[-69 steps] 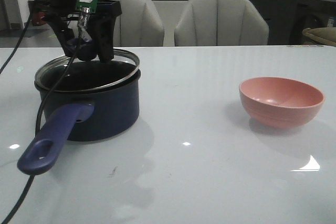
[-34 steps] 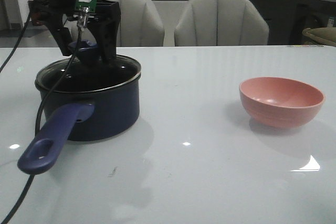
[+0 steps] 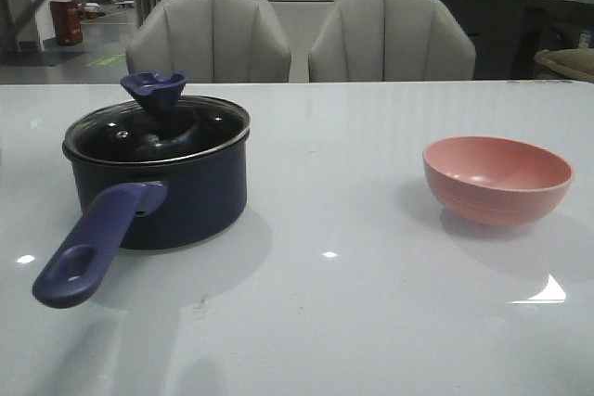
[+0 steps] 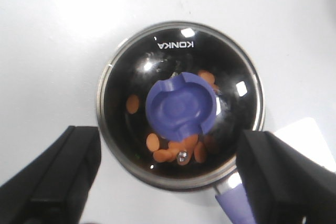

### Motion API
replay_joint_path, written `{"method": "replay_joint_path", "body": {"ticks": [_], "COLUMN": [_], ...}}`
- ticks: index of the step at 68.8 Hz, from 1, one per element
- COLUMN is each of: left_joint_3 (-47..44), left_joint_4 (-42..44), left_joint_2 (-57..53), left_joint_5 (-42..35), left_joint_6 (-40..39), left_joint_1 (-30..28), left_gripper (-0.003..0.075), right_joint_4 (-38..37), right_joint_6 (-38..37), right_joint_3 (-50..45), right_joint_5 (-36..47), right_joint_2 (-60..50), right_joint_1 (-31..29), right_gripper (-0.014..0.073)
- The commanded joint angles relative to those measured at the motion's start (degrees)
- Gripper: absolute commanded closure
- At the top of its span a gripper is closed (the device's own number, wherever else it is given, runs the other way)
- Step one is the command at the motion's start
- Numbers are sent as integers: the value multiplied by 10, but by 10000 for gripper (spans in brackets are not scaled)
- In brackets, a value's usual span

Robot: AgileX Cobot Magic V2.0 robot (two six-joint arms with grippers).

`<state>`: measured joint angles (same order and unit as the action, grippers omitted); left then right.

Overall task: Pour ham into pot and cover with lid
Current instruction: 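Release the purple knob and raise the left gripper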

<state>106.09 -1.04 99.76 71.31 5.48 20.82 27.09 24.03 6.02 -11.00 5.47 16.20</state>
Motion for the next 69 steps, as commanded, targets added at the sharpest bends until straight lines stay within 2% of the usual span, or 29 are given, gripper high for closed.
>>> {"method": "replay_joint_path", "body": {"ticks": [1,17,40,49,58,69], "left_joint_3": [-17,-162,-433,-523,-619,-716], "left_joint_4": [3,2,-22,-22,-41,-48], "left_joint_2": [-77,-220,-462,-555,-673,-791], "left_joint_5": [-4,-73,-302,-366,-439,-480], "left_joint_6": [9,10,10,10,10,10], "left_joint_1": [-11,-44,-59,-59,-59,-59], "left_gripper": [209,284,370,405,475,586], "right_joint_4": [5,5,5,5,5,5], "right_joint_6": [6,6,6,6,6,6], "right_joint_3": [16,16,16,16,16,16], "right_joint_5": [40,40,40,40,40,40], "right_joint_2": [6,6,6,6,6,6], "right_joint_1": [1,1,1,1,1,1], "right_gripper": [432,432,432,432,432,432]}}
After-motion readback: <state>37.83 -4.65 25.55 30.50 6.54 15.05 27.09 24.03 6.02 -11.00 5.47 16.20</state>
